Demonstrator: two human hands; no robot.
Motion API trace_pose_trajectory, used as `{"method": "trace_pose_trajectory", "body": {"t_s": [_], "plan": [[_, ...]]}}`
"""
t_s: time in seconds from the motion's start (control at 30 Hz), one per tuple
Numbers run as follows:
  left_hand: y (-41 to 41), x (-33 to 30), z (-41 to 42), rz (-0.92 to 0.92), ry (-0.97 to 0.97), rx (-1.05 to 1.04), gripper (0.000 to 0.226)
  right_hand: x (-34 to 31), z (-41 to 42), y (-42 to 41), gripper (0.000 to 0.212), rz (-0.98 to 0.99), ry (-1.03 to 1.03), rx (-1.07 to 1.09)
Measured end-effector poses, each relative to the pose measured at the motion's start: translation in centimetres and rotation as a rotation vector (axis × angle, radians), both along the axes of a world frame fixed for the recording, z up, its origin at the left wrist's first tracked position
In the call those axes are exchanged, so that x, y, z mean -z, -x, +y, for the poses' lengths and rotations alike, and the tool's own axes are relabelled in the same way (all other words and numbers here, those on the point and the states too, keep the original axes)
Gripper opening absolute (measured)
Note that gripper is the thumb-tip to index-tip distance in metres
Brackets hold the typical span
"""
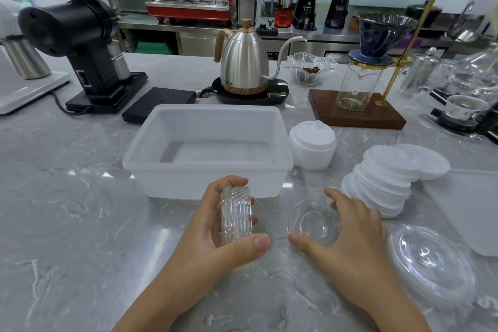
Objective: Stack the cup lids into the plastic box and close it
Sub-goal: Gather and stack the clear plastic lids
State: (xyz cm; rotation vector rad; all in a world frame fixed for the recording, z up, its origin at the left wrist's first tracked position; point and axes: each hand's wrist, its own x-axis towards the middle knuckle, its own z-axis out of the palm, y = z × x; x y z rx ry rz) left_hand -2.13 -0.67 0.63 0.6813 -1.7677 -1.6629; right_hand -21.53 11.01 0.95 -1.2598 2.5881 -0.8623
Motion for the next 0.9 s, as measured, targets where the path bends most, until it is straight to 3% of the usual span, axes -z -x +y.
{"method": "trace_pose_trajectory", "body": {"t_s": [0.3, 0.47, 0.73, 0.9], "plan": [[0.0, 0.0, 0.0, 0.001, -0.011, 0.002, 0.086, 0.1, 0.0, -0.4, 0.067, -0.287, 0.500, 0.031], [0.0, 0.0, -0.1, 0.001, -0.015, 0.004, 0.086, -0.1, -0.1, -0.5, 0.057, -0.652, 0.716, -0.052], [0.1, 0.0, -0.1, 0.044, -0.034, 0.009, 0.083, -0.8, -0.3, -3.6, 0.021, -0.871, 0.919, -0.128], [0.1, -0.3, -0.1, 0.083, -0.003, 0.018, 0.076, -0.2, -0.5, -6.5, 0.026, -0.906, 0.892, -0.281]]}}
